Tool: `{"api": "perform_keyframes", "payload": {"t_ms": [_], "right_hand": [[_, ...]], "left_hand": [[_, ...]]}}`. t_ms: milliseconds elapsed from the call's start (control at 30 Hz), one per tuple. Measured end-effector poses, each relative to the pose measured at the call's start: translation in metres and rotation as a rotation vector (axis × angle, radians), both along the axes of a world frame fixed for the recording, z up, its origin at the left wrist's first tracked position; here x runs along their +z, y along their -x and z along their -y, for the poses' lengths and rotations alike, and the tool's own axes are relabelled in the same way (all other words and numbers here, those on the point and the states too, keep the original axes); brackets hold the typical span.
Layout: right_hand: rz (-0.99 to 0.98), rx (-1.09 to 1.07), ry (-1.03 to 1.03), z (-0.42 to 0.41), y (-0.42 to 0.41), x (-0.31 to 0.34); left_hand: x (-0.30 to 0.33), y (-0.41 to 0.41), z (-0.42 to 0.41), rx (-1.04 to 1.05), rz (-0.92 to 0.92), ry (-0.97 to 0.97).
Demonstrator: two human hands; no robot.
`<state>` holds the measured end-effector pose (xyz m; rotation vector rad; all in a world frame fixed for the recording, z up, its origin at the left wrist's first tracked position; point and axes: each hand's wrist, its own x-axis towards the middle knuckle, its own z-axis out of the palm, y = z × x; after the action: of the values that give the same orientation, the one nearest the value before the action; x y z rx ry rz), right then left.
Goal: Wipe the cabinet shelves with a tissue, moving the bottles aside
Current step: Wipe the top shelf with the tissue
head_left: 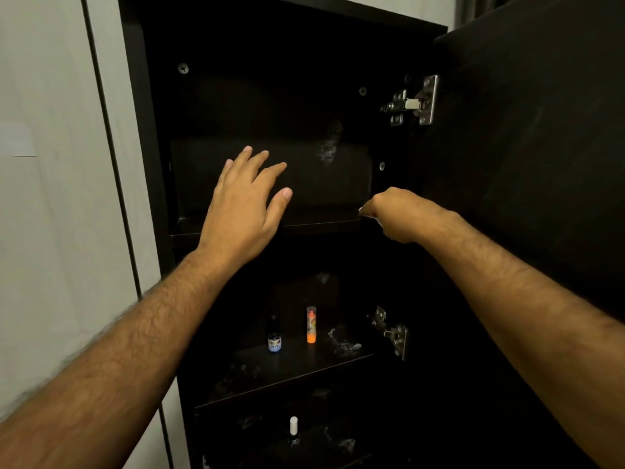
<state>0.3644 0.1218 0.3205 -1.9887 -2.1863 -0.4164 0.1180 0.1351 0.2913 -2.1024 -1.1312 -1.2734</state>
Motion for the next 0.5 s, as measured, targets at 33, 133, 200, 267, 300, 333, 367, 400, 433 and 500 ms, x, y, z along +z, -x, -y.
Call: {"api": "perform_keyframes", "payload": {"t_ms": [33,133,200,267,300,333,367,400,433,500], "right_hand": [[0.073,-0.028,-0.008,-0.002,0.001,0.000],[0.257,-0.080,0.016,-0.007,0.006,0.001],[0.354,-0.096,0.031,-0.008,0.010,0.004],[0.378,-0.104,0.050,-0.008,0.012,0.003],[0.369,-0.102,0.060,-0.007,0.012,0.002],[0.356,-0.097,0.061,-0.006,0.013,0.001],[0.337,-0.090,0.058,-0.004,0.012,0.001],[0.315,-0.085,0.056,-0.002,0.012,0.001],[0.289,-0.090,0.055,0.001,0.012,0.003],[0.252,-0.122,0.052,0.005,0.015,0.008]], "left_hand": [[0.001,0.000,0.000,-0.004,0.002,0.003],[0.001,-0.001,-0.001,-0.017,-0.009,0.018],[0.002,-0.001,-0.002,-0.020,-0.016,0.035],[0.005,-0.001,-0.003,-0.019,-0.026,0.060],[0.006,0.000,-0.004,-0.021,-0.031,0.073],[0.007,0.001,-0.005,-0.025,-0.037,0.083],[0.008,0.002,-0.005,-0.031,-0.044,0.090],[0.008,0.003,-0.006,-0.034,-0.052,0.096],[0.009,0.005,-0.007,-0.040,-0.060,0.102],[0.010,0.008,-0.007,-0.051,-0.065,0.116]]}}
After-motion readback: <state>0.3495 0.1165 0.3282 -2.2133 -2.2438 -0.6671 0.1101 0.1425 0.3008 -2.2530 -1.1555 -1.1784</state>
